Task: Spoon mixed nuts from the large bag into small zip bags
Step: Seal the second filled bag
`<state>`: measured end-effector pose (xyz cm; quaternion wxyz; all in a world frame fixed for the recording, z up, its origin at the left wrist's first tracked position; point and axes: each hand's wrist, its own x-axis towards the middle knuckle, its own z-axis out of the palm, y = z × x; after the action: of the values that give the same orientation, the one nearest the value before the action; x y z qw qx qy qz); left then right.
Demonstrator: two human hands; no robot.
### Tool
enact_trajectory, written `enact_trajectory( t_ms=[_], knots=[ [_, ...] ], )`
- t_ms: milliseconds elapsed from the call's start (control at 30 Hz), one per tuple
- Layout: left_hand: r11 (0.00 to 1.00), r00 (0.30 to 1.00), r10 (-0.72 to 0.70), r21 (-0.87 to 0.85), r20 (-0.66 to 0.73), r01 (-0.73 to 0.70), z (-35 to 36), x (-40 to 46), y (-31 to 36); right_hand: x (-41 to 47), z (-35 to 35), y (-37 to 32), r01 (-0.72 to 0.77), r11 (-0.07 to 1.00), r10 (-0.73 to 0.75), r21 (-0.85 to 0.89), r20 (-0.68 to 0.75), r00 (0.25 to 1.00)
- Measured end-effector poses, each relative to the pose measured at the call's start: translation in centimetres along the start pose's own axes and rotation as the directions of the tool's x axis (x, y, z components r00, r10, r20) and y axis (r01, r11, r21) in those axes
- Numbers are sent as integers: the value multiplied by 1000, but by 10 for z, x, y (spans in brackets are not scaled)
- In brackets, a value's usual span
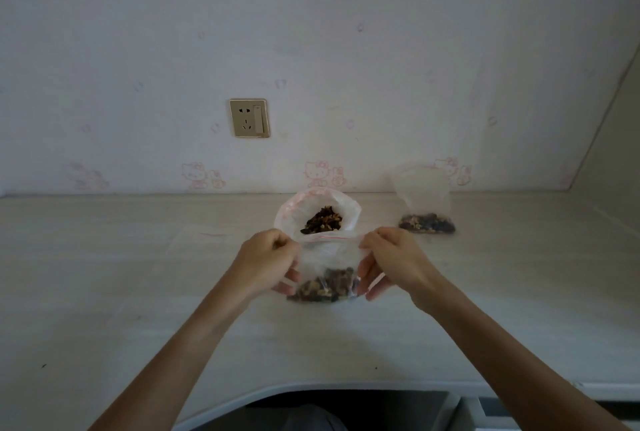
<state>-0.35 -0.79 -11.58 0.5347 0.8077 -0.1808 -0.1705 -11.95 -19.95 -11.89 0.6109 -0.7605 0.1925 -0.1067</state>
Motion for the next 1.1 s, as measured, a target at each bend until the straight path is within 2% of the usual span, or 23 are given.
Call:
enact_trajectory(
  t_ms=[67, 133, 200, 267, 333, 533, 667, 733, 800, 867, 933, 967, 1000, 1033, 1067, 1100],
  knots=[
    [930, 967, -110, -321, 231, 182, -5, -1, 3, 2, -7, 4, -132, 963, 101, 236, 142, 985],
    [807, 919, -105, -507, 380, 301, -12, 0, 0, 7, -13, 10, -219, 870, 119, 442, 244, 963],
    [678, 887, -84, -626, 454, 385, -16, 2, -6, 11, -16, 18, -277, 743, 123, 609, 283, 951],
    [608, 877, -54, -681, 478, 409, -14, 2, -14, 12, -16, 25, -276, 681, 95, 678, 291, 952],
    [604, 885, -39, -695, 464, 391, -9, 2, -18, 12, -14, 29, -252, 668, 43, 701, 301, 953],
    [700, 947, -25, -670, 322, 246, -2, 1, -7, 13, -11, 24, -157, 677, -24, 719, 235, 972],
    [798, 978, 4, -590, 208, 122, -4, 0, 5, 11, -7, 15, -54, 752, -90, 657, 183, 979],
    [832, 992, -3, -550, 126, 72, -3, 1, 7, 9, -5, 10, 3, 824, -83, 566, 117, 990],
    [901, 1000, 29, -433, -6, -29, -4, 4, 6, 5, -3, 2, 69, 926, -70, 371, -11, 997],
    [961, 976, 146, -212, -162, -179, -7, 7, 3, 1, 0, -4, 171, 982, -156, 80, -162, 974],
    [947, 913, 323, 85, -251, -311, -10, 9, -1, -3, 3, -6, 251, 933, -311, -259, -224, 924],
    [911, 885, 391, 244, -252, -333, -10, 10, -3, -5, 5, -7, 265, 893, -361, -365, -226, 905],
    [872, 875, 423, 368, -237, -322, -10, 9, -4, -5, 6, -7, 266, 877, -377, -401, -229, 898],
    [855, 884, 413, 429, -221, -292, -8, 7, -4, -6, 7, -9, 257, 900, -352, -353, -236, 906],
    [876, 907, 366, 406, -208, -260, -6, 6, -4, -6, 8, -11, 236, 943, -291, -235, -239, 926],
    [930, 937, 289, 290, -194, -227, -4, 5, -2, -5, 7, -12, 182, 980, -195, -80, -220, 956]
  ],
)
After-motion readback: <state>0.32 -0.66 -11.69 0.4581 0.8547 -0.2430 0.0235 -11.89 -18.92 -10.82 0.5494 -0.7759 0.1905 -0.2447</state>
